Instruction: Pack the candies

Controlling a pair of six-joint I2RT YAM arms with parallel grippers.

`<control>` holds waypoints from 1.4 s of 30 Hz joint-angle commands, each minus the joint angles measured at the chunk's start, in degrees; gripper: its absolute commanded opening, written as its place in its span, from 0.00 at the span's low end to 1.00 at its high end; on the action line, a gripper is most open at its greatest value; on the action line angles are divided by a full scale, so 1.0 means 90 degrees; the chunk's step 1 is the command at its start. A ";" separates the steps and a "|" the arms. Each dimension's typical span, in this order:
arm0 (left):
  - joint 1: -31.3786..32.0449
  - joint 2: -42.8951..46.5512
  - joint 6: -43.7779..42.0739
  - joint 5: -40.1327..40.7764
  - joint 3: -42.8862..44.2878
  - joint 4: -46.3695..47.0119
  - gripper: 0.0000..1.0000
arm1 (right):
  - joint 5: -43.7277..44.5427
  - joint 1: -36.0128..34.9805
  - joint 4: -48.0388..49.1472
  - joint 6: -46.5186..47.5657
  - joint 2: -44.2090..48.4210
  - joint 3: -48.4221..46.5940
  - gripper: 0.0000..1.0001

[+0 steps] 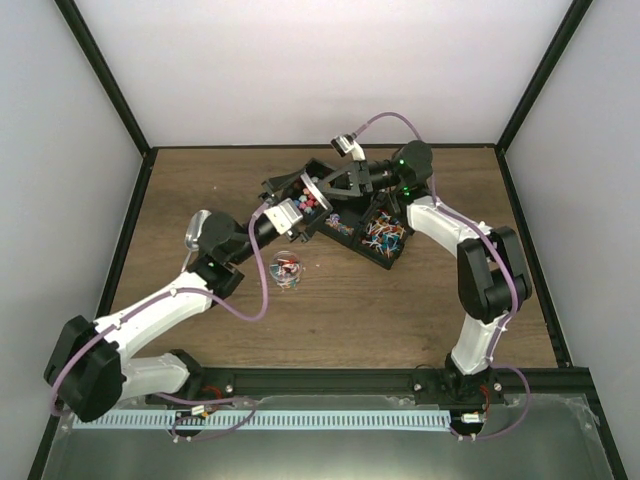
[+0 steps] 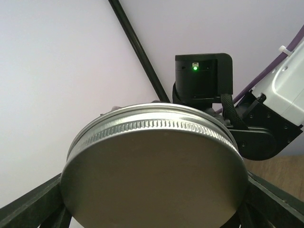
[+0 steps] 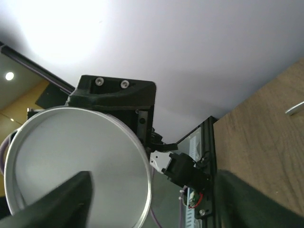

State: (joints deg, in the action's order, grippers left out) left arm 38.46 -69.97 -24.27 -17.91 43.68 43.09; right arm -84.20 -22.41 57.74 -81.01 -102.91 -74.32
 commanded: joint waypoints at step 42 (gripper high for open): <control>-0.1590 -0.2711 -0.1329 0.0080 0.2788 -1.0469 0.81 | 0.2441 -0.0409 -0.7954 0.7960 -0.1406 0.0145 0.97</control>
State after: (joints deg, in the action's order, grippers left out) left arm 24.36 -92.36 -36.62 -18.00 66.72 -51.68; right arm -59.61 -24.49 -15.00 -9.50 -114.85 -72.93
